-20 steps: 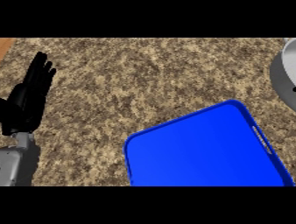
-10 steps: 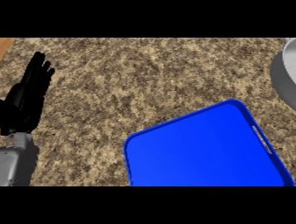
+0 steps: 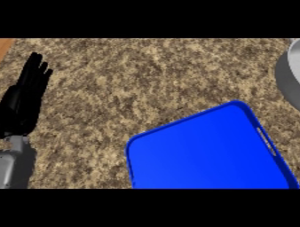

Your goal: Pick the pear from the tray and place it in the pot

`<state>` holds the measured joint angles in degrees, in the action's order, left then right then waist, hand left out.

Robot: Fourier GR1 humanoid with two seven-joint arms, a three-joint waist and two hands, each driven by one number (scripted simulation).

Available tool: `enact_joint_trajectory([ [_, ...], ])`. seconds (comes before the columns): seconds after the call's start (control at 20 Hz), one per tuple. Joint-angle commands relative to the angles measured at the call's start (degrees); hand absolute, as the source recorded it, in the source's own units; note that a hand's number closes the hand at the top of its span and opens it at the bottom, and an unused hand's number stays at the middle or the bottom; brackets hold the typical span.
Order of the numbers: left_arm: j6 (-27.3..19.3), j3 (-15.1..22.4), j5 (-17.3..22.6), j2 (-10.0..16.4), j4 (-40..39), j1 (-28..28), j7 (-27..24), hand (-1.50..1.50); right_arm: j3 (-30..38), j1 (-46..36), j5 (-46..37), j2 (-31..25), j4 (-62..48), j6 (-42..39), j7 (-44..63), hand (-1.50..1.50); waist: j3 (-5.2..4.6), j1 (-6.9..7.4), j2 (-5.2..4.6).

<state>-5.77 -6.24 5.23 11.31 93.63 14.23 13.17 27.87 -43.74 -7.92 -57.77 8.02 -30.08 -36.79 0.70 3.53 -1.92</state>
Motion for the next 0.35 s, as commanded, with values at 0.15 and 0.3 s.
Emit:
enact_joint_trajectory([
  [0.15, -0.18, -0.05, -0.55, -0.14, -1.86, 0.69, -0.87, 0.0, -0.12, 2.56, 0.09, -0.98, 1.41, -6.82, -4.89, -1.5, 0.07, -0.49, -0.29],
  [0.3, -0.29, 0.24, -0.31, -0.22, -0.18, 1.29, 0.06, 0.0, 0.47, 2.94, 0.7, -2.21, 1.2, -6.69, -3.32, -1.5, 0.2, 0.04, -0.25],
])
